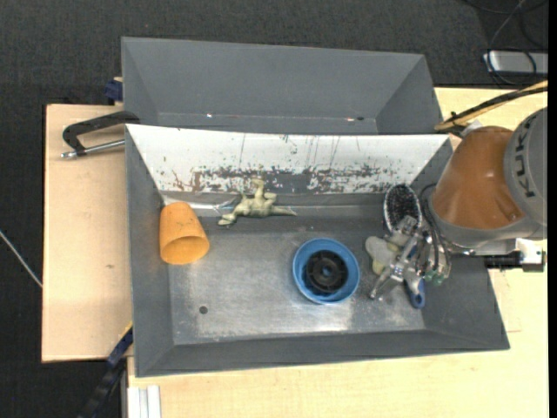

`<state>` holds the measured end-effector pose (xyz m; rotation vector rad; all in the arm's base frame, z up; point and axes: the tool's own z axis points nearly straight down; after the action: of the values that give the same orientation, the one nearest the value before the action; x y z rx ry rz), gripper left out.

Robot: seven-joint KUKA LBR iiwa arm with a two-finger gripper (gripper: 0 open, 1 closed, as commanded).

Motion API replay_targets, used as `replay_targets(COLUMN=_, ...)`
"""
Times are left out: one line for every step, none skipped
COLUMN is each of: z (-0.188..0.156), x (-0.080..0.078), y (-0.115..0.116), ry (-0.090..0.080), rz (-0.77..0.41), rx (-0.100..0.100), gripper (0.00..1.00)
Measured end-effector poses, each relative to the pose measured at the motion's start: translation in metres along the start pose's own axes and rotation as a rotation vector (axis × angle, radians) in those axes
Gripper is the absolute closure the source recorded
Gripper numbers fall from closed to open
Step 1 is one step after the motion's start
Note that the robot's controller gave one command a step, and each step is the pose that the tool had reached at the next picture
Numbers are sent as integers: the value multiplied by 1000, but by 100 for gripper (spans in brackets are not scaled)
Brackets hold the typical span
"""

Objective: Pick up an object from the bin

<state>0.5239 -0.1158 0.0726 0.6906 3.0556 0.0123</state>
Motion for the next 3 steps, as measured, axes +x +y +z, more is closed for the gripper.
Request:
replay_targets(z=-29, x=9, y=16, ry=-1, rz=48, rx=6, gripper=0)
replay_targets(z=-27, x=-7, y=20, ry=6, rz=128, rx=8, gripper=0)
replay_targets(z=-6, x=-2, y=0, ry=22, rz=373, rx=3, gripper=0)
